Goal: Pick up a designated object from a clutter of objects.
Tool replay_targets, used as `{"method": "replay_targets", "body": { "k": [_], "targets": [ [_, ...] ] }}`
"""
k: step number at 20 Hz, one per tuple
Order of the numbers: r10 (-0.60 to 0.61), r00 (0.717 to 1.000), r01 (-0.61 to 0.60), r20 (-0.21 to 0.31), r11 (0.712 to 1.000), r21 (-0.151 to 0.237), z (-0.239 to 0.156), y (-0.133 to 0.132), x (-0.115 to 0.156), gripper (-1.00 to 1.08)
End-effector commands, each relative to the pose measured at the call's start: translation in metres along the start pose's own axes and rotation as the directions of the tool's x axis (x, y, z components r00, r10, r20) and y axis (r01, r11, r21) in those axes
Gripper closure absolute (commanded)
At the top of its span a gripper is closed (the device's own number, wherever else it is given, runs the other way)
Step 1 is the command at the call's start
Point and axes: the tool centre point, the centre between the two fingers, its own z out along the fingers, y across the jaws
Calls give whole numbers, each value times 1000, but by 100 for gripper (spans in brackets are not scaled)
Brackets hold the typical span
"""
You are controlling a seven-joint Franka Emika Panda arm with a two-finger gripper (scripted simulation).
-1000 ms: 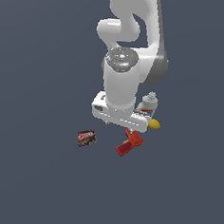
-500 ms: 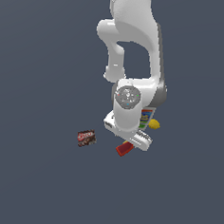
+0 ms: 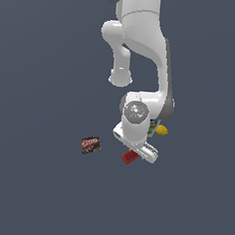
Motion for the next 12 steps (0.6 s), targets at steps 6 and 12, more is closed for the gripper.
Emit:
{"method": "replay_targets", "body": {
  "k": [6,12],
  "targets": [
    [2,1000,-2,0,1000,0,9,0,0,-100],
    [5,1000,-5,-1,1000,1,30,0,0,-100]
  ]
}}
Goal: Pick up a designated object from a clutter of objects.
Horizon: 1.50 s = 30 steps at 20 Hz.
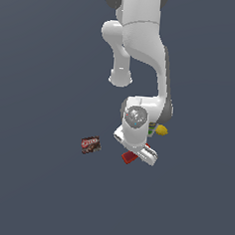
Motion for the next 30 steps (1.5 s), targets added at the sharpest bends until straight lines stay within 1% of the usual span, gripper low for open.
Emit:
{"method": "replay_targets", "body": {
  "k": [1,2,3,12,13,18,24,30],
  "targets": [
    [1,1000,-1,4,1000,-5,9,2,-2,-100],
    [1,1000,-1,4,1000,-5,9,2,-2,-100],
    [1,1000,-1,4,1000,-5,9,2,-2,108],
    [1,1000,-1,4,1000,-5,9,2,-2,108],
    [1,1000,-1,-4,1000,3,2,-1,1,108],
    [1,1000,-1,-4,1000,3,-4,3,2,108],
    [1,1000,-1,-3,1000,3,-28,18,7,108],
    [2,1000,-2,-2,1000,3,-73,46,16,108]
  ]
}}
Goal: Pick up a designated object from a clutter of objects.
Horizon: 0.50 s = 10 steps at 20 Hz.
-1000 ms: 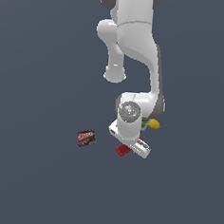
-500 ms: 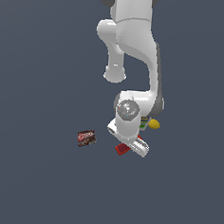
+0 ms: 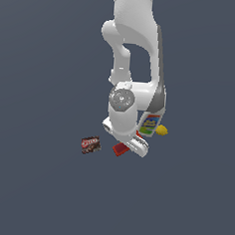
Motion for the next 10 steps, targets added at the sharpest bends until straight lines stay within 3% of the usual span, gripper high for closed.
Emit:
{"method": "replay_targets", "body": {
  "k": [1,10],
  "targets": [
    [1,1000,-1,-3,1000,3,-24,13,6,108],
    [1,1000,-1,0,1000,2,-119,70,26,108]
  ]
}}
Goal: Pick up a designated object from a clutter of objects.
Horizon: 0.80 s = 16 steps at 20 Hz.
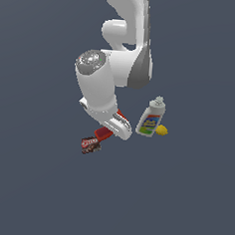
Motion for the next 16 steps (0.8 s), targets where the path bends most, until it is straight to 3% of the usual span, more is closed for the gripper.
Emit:
{"method": "replay_targets", "body": {
  "k": [1,16],
  "targets": [
    [0,1000,0,-2,1000,2,-29,16,6,108],
    [0,1000,0,0,1000,-3,-181,105,43,108]
  ]
}}
